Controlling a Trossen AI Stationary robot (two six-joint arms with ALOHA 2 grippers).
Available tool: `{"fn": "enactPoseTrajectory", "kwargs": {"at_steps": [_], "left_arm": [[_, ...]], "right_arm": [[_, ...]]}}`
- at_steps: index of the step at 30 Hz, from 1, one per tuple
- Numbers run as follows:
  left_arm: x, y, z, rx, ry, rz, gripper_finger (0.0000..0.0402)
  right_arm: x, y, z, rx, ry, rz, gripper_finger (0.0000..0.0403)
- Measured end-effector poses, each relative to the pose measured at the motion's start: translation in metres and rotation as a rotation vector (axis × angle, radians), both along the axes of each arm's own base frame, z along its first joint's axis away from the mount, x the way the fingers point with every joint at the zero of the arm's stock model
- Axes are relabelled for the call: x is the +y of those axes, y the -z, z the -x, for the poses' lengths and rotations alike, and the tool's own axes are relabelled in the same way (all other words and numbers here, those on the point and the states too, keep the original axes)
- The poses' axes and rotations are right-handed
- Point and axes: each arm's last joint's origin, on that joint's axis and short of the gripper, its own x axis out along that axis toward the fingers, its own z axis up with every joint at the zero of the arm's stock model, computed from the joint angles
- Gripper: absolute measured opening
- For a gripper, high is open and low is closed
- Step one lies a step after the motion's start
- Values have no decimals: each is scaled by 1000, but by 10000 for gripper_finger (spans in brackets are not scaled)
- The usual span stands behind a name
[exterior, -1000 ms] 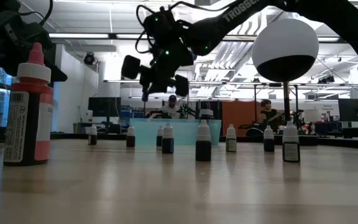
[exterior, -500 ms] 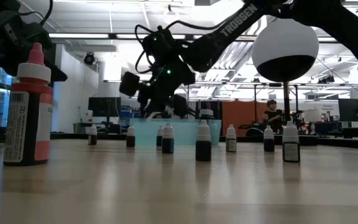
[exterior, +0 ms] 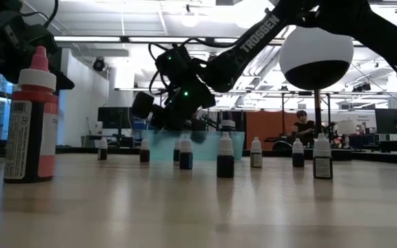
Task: Pick & Place food coloring
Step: Put the small purple food coloring into the bin, then put the small orange food coloring into the bin
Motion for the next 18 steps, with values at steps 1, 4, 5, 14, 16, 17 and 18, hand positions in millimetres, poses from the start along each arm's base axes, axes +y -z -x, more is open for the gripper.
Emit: {"fn": "enactPoseTrajectory", "kwargs": {"at_steps": [1, 4, 5, 14, 16, 17, 18], "left_arm": [[0, 0, 0, 0, 0, 0, 0], [0, 0, 0, 0, 0, 0, 0], [0, 0, 0, 0, 0, 0, 0], [0, 0, 0, 0, 0, 0, 0], [0, 0, 0, 0, 0, 0, 0], [0, 0, 0, 0, 0, 0, 0], [0, 0, 0, 0, 0, 0, 0]], "right_arm": [[0, 0, 0, 3, -1, 0, 45], [0, 0, 0, 7, -5, 2, 45], [0, 0, 0, 12, -11, 5, 45], [0, -1, -1, 22, -56, 18, 94], [1, -1, -1, 21, -66, 14, 90], [1, -1, -2, 20, -72, 10, 87], [1, -1, -2, 19, -80, 7, 83]]}}
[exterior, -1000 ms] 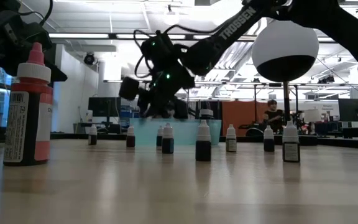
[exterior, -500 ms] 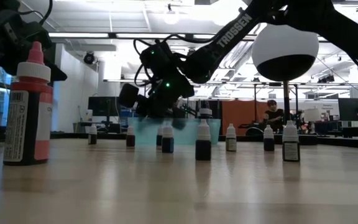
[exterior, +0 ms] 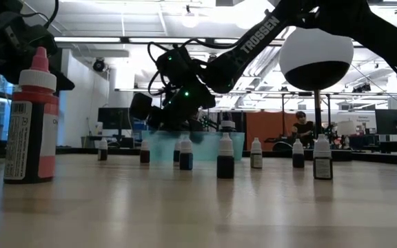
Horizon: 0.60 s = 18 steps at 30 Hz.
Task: Pick & Place food coloring
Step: Put the small orange food coloring into the bin
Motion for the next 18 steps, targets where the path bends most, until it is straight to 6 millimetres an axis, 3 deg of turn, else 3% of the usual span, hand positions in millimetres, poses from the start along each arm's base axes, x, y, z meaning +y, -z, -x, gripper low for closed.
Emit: {"fn": "enactPoseTrajectory", "kwargs": {"at_steps": [9, 18], "left_arm": [[0, 0, 0, 0, 0, 0, 0], [0, 0, 0, 0, 0, 0, 0]], "right_arm": [[1, -5, -4, -2, -104, 56, 56], [1, -9, -5, -8, -128, 79, 55]]}}
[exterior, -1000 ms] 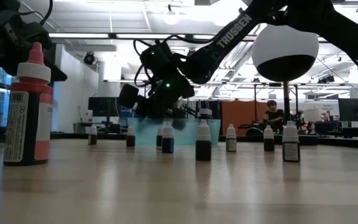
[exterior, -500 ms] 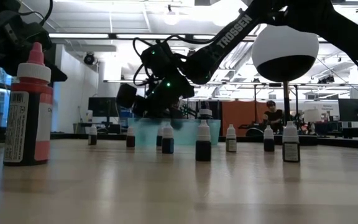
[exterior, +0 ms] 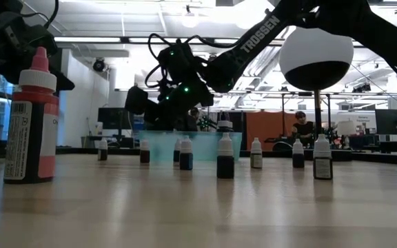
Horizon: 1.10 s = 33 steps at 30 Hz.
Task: Pick & Place food coloring
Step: Put the small orange food coloring into the bin
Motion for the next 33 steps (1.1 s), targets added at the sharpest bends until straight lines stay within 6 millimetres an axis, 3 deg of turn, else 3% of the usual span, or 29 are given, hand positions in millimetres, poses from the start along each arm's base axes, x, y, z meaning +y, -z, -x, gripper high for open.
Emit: {"fn": "enactPoseTrajectory", "kwargs": {"at_steps": [5, 12, 16, 20, 25, 33], "left_arm": [[0, 0, 0, -1, 0, 0, 0], [0, 0, 0, 0, 0, 0, 0], [0, 0, 0, 0, 0, 0, 0], [0, 0, 0, 0, 0, 0, 0], [0, 0, 0, 0, 0, 0, 0], [0, 0, 0, 0, 0, 0, 0]], "right_arm": [[0, -4, 1, 23, -8, 28, 55], [0, -42, 5, 47, -21, 169, 55], [4, -76, 10, 59, -99, 257, 55], [24, -121, 20, 92, -235, 378, 55], [57, -179, 50, 191, -424, 479, 55], [102, -249, 126, 317, -559, 419, 55]]}}
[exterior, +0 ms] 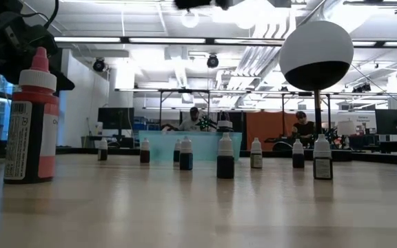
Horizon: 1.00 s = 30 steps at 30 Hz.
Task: Pick & Place food coloring
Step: Put the small orange food coloring into the bin
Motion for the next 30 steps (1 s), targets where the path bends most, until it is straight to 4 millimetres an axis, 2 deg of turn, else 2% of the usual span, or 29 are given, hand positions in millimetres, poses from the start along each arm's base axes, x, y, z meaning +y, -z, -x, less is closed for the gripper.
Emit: {"fn": "enactPoseTrajectory", "kwargs": {"at_steps": [3, 7, 14, 22, 30], "left_arm": [[0, 0, 0, -1, 0, 0, 0], [0, 0, 0, 0, 0, 0, 0], [0, 0, 0, 0, 0, 0, 0], [0, 0, 0, 0, 0, 0, 0], [0, 0, 0, 0, 0, 0, 0]], "right_arm": [[13, -16, 29, 46, -22, -37, 55], [29, -28, 60, 123, -91, -78, 55], [53, -22, 100, 362, -162, -223, 55], [63, -1, 115, 618, -41, -243, 55], [65, 22, 101, 722, 135, -374, 55]]}}
